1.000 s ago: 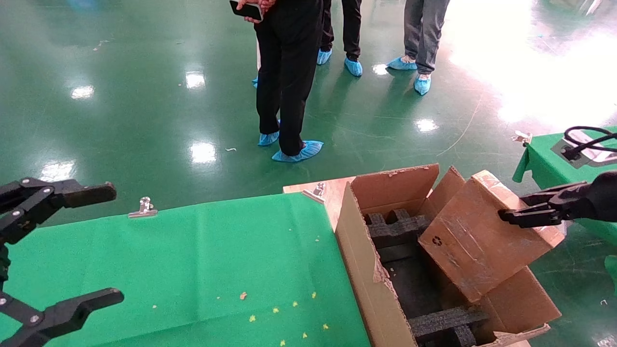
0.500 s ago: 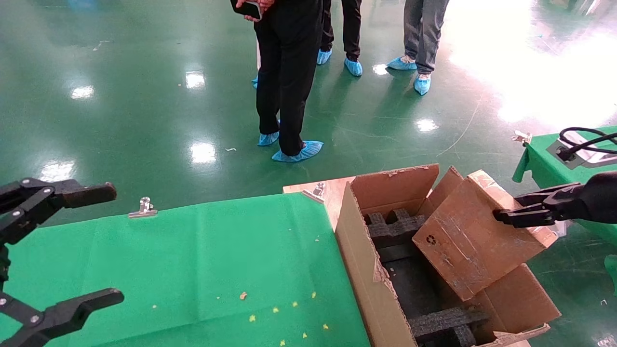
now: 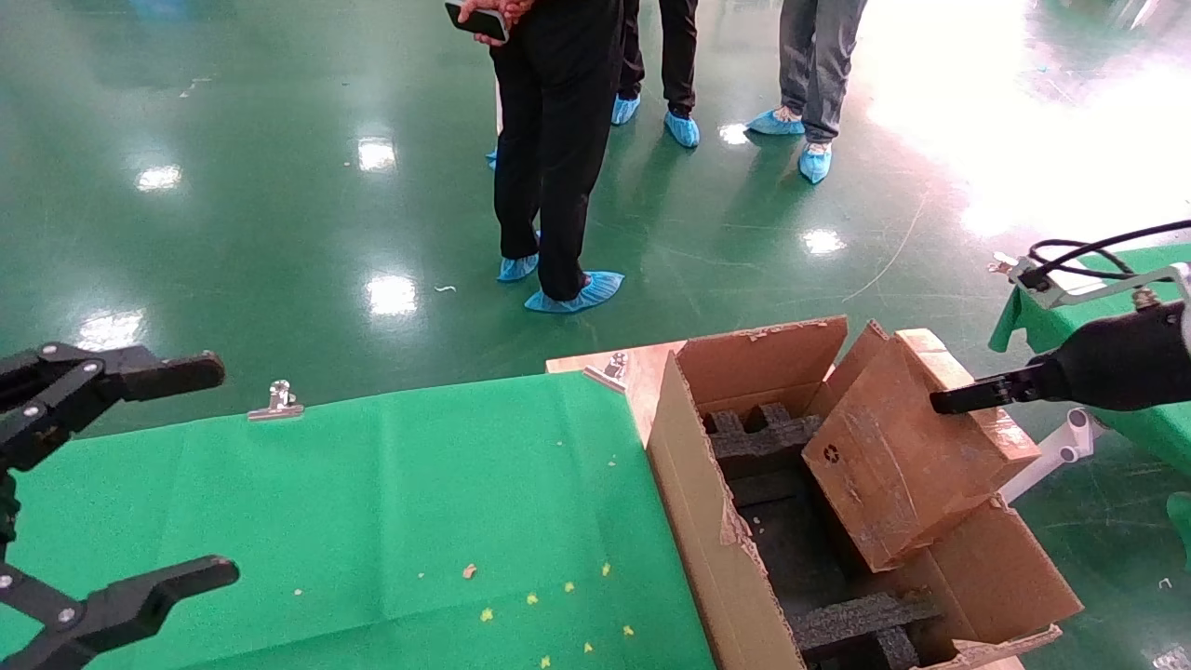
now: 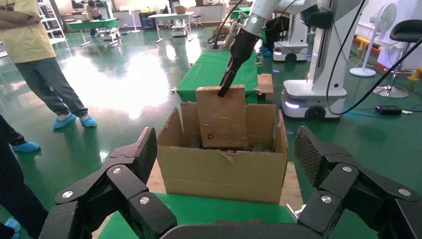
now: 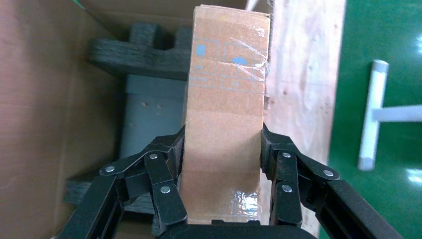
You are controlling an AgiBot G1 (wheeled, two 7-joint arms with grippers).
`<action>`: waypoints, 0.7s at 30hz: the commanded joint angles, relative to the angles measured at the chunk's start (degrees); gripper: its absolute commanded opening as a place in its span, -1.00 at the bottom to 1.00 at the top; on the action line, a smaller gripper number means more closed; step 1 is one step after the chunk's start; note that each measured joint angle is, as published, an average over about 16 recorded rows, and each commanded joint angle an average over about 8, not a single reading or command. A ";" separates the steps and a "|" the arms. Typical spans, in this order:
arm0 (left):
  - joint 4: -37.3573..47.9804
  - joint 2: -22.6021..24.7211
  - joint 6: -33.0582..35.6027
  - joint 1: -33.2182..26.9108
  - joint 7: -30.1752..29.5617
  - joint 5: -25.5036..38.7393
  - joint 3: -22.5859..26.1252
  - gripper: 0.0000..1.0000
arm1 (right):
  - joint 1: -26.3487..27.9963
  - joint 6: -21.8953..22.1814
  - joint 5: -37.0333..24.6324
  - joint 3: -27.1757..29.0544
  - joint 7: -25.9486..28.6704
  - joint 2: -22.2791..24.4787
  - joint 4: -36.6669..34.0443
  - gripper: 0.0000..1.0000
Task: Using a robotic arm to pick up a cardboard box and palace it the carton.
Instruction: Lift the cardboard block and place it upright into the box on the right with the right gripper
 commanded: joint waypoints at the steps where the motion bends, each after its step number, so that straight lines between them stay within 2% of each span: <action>1: 0.00 0.00 0.00 0.00 0.00 0.00 0.00 1.00 | 0.13 1.20 -1.58 -0.84 2.86 -0.54 1.52 -1.00; 14: 0.00 0.00 0.00 0.00 0.00 -0.01 0.01 1.00 | 0.06 9.88 -12.08 -5.10 21.82 2.80 20.78 -1.00; 21: 0.00 0.00 0.00 0.00 0.01 -0.01 0.01 1.00 | -1.47 13.87 -16.36 -6.80 29.09 4.11 27.59 -1.00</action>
